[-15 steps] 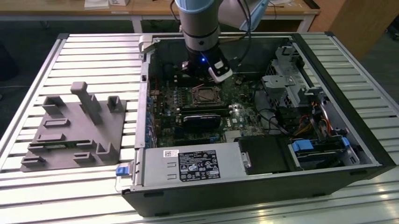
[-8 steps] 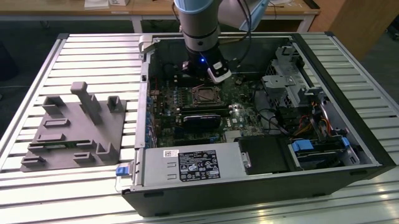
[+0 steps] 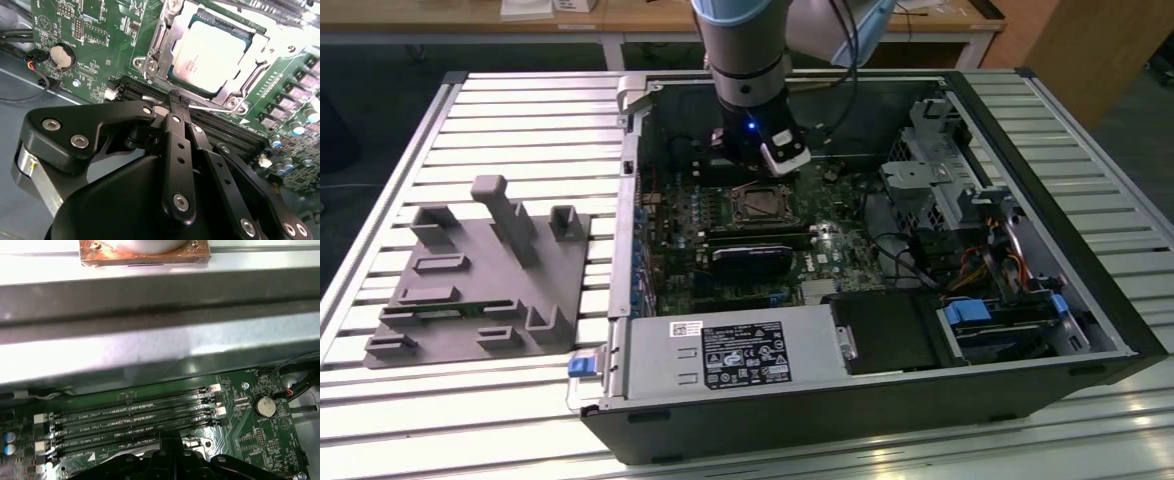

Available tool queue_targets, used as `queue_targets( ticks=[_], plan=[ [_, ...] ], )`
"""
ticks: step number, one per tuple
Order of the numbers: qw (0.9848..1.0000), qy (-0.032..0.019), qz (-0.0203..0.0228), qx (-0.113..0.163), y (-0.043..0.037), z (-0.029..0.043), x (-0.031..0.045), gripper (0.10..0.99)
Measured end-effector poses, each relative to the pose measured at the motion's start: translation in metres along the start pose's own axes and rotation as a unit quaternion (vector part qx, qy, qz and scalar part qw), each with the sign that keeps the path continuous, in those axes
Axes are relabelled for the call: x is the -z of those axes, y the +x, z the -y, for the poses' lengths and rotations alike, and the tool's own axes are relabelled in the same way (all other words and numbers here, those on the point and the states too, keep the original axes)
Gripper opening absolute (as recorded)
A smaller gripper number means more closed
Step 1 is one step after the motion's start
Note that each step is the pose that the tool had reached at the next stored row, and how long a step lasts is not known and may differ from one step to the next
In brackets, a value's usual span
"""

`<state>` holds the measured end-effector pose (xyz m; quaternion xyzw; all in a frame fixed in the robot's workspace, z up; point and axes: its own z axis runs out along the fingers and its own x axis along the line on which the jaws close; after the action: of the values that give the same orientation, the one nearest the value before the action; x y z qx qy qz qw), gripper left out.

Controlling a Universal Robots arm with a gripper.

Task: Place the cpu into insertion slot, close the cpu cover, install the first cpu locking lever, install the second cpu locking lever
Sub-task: 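Install the first cpu locking lever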

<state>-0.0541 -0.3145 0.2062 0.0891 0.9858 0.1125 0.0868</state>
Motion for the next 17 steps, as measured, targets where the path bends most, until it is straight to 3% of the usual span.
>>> queue_targets(
  ticks=[7,12,17],
  plan=[
    [0.9999,0.0022,0.0039,-0.015,0.0017,-0.0034,-0.0012,0.106],
    [0.9997,0.0032,0.0092,-0.024,0.0041,-0.0028,-0.0029,0.106],
    [0.9995,0.0040,0.0105,-0.029,0.0066,-0.0060,-0.0038,0.106]
  ],
)
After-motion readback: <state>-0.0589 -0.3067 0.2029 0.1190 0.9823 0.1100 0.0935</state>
